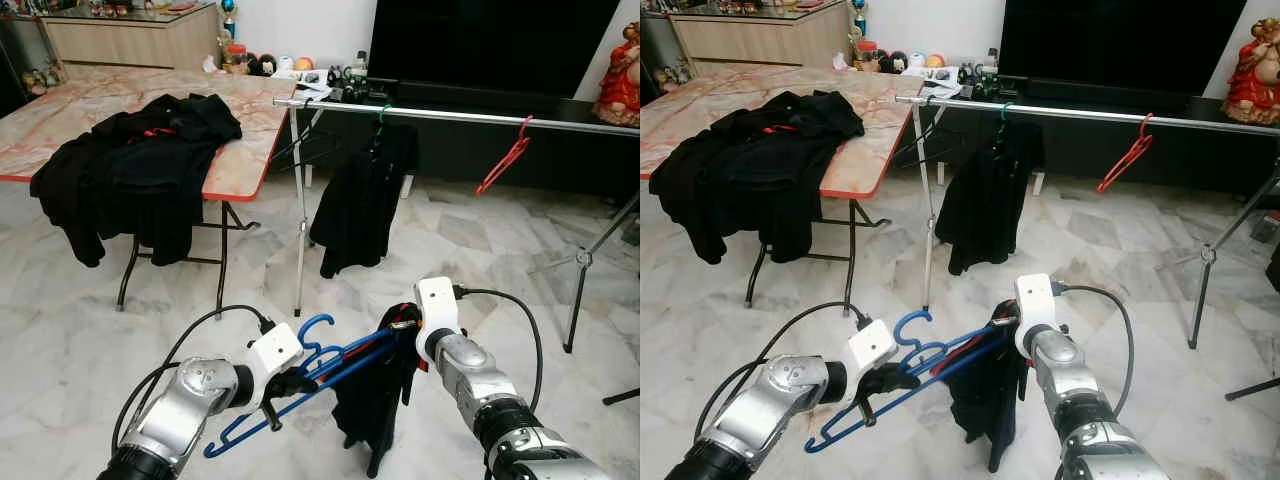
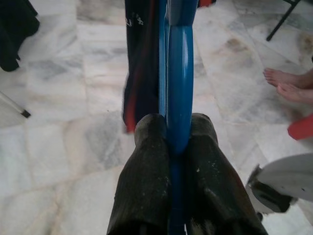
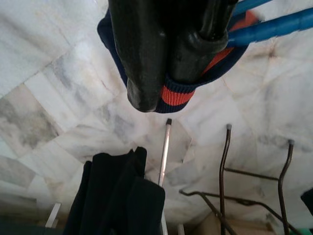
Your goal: Hang hanger
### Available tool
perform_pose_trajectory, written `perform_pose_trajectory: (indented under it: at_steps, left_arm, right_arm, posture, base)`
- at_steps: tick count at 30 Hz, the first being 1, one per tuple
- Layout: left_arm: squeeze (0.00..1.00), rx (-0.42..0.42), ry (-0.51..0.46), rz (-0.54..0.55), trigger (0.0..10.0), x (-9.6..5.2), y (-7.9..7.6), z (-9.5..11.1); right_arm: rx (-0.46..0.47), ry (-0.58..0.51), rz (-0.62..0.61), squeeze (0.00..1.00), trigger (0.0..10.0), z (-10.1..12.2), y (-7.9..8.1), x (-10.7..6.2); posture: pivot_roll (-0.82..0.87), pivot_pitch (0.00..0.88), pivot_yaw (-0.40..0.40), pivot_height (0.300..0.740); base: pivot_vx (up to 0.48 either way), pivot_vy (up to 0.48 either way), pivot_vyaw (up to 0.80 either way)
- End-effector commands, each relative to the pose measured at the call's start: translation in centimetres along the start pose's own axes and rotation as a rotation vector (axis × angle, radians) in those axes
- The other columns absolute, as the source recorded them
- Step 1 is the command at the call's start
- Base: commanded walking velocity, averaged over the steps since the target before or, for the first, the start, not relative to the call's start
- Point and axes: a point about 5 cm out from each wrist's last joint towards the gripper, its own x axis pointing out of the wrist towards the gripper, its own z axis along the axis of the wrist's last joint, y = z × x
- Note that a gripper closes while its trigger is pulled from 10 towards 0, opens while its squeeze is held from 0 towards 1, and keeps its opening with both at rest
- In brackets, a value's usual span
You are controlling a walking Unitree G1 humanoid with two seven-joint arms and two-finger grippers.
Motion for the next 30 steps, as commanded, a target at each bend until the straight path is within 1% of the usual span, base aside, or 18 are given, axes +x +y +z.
perform_pose_trajectory:
  at_steps: [1,3,4,5,11,13,14,18,22,24,27,29,30]
  left_arm:
    - [0.0,0.011,-0.011,0.047,10.0,-0.1,0.8,0.5]
    - [0.0,0.02,0.035,0.095,10.0,-0.1,1.3,0.1]
    - [0.0,0.02,0.035,0.095,10.0,-0.1,1.3,0.1]
    - [0.0,0.02,0.06,0.11,10.0,-0.1,1.4,-0.3]
    - [0.0,0.023,0.101,0.122,10.0,-0.2,1.6,-1.1]
    - [0.0,0.019,0.088,0.124,10.0,-0.2,1.6,-0.9]
    - [0.0,0.014,0.067,0.12,10.0,-0.1,1.5,-0.7]
    - [0.0,0.014,0.045,0.11,10.0,0.1,1.4,-0.4]
    - [0.0,0.012,0.019,0.102,10.0,0.2,1.3,0.0]
    - [0.0,0.017,0.015,0.116,10.0,0.2,1.5,0.1]
    - [0.0,0.01,0.004,0.158,10.0,0.3,1.9,0.3]
    - [0.0,0.006,0.001,0.146,10.0,0.4,1.8,0.4]
    - [0.0,0.009,0.003,0.127,10.0,0.5,1.6,0.4]
  right_arm:
    - [0.015,-0.052,0.001,0.0,10.0,1.7,0.0,0.1]
    - [0.016,-0.059,-0.013,0.0,10.0,2.0,-0.2,0.1]
    - [0.016,-0.059,-0.013,0.0,10.0,2.0,-0.2,0.1]
    - [0.018,-0.068,-0.018,0.0,10.0,2.2,-0.3,0.0]
    - [0.021,-0.08,-0.024,0.0,10.0,2.5,-0.4,0.0]
    - [0.018,-0.083,-0.018,0.0,10.0,2.6,-0.4,-0.1]
    - [0.006,-0.083,0.009,0.0,10.0,2.7,-0.2,0.0]
    - [-0.018,-0.082,0.048,0.0,10.0,2.8,0.2,-0.1]
    - [-0.039,-0.077,0.077,0.0,10.0,3.0,0.1,-0.2]
    - [-0.049,-0.076,0.087,0.0,10.0,3.1,0.1,-0.2]
    - [-0.047,-0.089,0.093,0.0,10.0,3.5,0.3,-0.3]
    - [-0.04,-0.098,0.109,0.0,10.0,3.7,0.5,-0.3]
    - [-0.002,-0.106,0.128,0.0,10.0,3.8,0.6,-0.4]
  posture:
    - [0.08,0.0,-0.065,0.74]
    - [0.08,0.0,-0.065,0.74]
    - [0.08,0.0,-0.065,0.74]
    - [0.08,0.0,-0.064,0.74]
    - [0.07,0.0,-0.063,0.74]
    - [0.07,0.0,-0.063,0.74]
    - [0.07,0.0,-0.063,0.74]
    - [0.07,0.0,-0.064,0.74]
    - [0.07,0.0,-0.067,0.74]
    - [0.07,0.0,-0.069,0.74]
    - [0.07,0.0,-0.069,0.74]
    - [0.07,0.0,-0.068,0.74]
    - [0.07,0.0,-0.068,0.74]
  base:
    - [0.0,0.0,0.0]
    - [0.0,0.0,0.0]
    - [0.0,0.0,0.0]
    - [0.0,0.0,0.0]
    - [0.0,0.0,0.0]
    - [0.0,0.0,0.0]
    - [0.0,0.0,0.0]
    - [0.0,0.0,0.0]
    - [0.0,0.0,0.0]
    - [0.0,0.0,0.0]
    - [0.0,0.0,0.0]
    - [0.0,0.0,0.0]
    - [0.0,0.0,0.0]
